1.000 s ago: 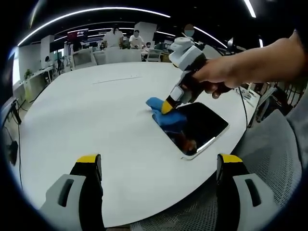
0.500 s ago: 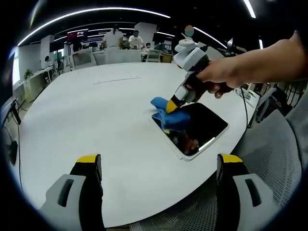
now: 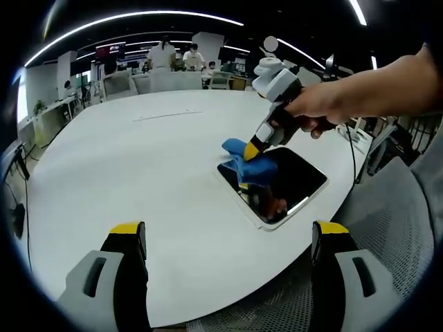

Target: Wipe the mirror surface with the cleaning cloth until all visible marks leave the cleaned area.

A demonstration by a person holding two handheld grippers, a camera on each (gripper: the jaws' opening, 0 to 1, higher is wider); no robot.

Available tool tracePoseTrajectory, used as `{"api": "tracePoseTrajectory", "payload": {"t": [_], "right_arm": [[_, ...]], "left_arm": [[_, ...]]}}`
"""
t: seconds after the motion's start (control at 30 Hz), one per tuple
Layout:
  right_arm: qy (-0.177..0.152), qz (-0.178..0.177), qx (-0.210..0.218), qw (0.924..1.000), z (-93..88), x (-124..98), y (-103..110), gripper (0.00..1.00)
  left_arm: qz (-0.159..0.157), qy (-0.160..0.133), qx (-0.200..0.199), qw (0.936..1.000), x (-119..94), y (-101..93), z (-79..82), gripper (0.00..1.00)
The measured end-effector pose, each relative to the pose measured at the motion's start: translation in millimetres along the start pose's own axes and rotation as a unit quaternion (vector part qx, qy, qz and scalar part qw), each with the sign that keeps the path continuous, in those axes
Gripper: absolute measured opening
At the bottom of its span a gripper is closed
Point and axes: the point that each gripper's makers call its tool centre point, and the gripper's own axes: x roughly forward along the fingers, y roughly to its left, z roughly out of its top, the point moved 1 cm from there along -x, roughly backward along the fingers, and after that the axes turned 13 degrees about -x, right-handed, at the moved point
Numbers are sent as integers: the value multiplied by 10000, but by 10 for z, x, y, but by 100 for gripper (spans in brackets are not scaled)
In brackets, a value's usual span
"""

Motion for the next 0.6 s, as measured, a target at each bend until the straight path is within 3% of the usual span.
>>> {"api": "tracePoseTrajectory", "payload": {"t": [0.5,0.6], "right_arm": [[-55,-112,-18,9999,-22,-1,39,0],[-108,-42,224,9997,-74,-31,61,0]], "left_arm": [[14,-9,-2,10000,-2,3,0,99],[18,-16,-1,10000,-2,4,2,99]]}}
